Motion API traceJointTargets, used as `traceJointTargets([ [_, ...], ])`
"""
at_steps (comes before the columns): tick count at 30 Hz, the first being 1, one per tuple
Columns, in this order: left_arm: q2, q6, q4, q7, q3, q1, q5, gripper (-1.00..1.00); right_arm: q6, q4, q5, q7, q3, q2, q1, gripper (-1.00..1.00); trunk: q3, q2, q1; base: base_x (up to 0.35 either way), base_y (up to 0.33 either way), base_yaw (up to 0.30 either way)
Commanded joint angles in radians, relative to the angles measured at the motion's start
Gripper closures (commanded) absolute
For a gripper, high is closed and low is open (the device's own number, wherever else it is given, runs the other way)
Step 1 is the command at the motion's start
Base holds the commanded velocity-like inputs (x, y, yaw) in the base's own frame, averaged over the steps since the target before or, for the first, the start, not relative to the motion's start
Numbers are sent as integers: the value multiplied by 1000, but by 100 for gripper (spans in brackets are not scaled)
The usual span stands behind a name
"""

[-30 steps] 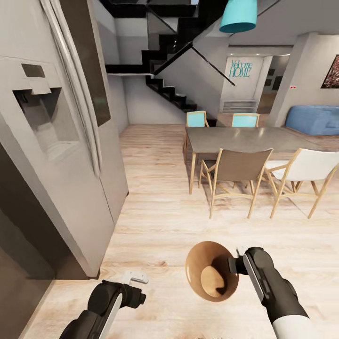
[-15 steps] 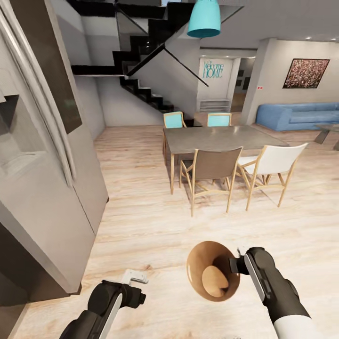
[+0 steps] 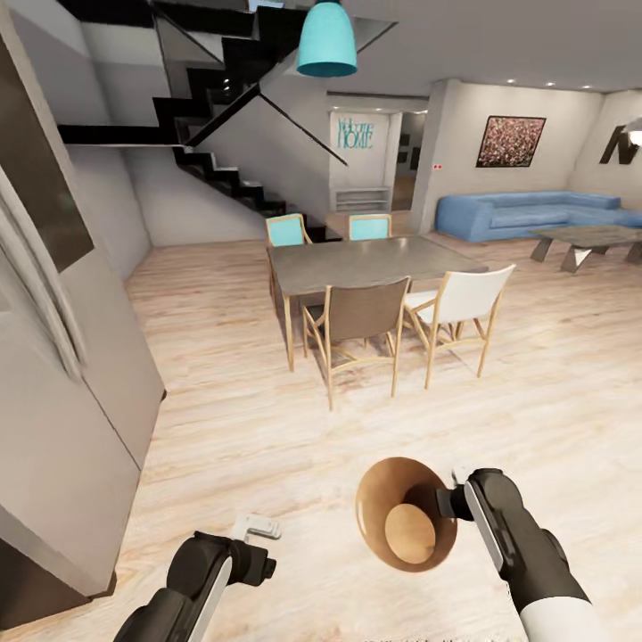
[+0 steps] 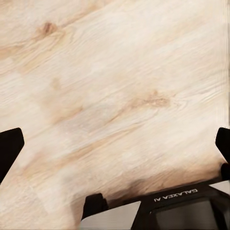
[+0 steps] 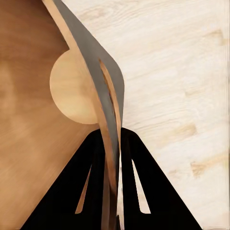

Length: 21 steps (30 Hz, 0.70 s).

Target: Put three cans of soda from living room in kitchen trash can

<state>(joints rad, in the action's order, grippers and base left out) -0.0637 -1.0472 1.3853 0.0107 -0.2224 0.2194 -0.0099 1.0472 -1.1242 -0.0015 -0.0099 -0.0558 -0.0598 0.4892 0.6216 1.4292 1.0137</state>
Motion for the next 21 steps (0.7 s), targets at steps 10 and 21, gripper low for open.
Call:
traceJointTargets([
  [10, -1, 0, -8, 1, 0, 0, 1, -100, 0, 0, -13, 4, 0, 0, -1, 100, -32, -70, -38, 0, 0, -300],
  [21, -1, 0, -9, 1, 0, 0, -1, -100, 0, 0, -13, 5, 0, 0, 0, 100, -66, -147, -81, 0, 0, -300],
])
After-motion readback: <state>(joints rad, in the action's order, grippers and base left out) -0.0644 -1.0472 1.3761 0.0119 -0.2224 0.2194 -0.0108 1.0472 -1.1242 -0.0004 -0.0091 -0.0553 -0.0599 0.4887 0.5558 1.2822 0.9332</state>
